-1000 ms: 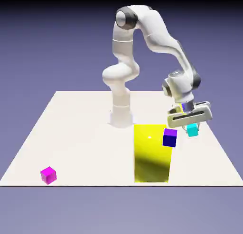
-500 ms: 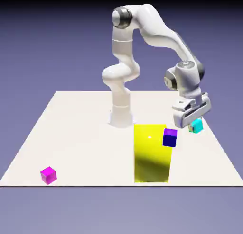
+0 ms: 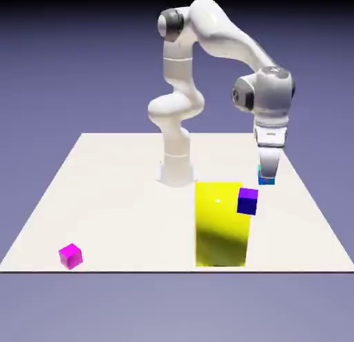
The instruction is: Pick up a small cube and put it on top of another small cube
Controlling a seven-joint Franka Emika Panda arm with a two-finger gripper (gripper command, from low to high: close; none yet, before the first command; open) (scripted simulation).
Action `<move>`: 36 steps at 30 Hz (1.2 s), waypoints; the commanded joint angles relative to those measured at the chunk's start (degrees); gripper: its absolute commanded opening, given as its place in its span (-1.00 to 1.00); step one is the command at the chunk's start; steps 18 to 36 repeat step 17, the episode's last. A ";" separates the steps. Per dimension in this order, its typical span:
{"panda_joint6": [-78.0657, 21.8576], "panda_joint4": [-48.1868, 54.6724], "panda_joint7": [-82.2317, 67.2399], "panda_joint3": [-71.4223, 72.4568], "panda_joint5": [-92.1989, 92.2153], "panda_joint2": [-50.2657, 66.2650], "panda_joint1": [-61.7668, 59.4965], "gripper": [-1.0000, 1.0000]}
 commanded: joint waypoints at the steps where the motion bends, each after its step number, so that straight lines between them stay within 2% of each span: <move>1: -1.34 0.83 -2.44 -0.40 -1.20 -0.05 0.01 -1.00; 7: -8.09 7.73 -14.74 -1.60 -3.74 1.29 -0.77 -1.00; 11: 1.69 1.36 -15.08 -1.77 -3.08 4.77 -1.41 -1.00; 12: 1.69 1.35 -15.08 -1.77 -3.08 4.77 -1.41 1.00; 17: -8.09 7.72 -14.74 -1.60 -3.74 1.29 -0.77 1.00; 36: -8.09 7.72 -14.74 -1.60 -3.74 1.29 -0.77 1.00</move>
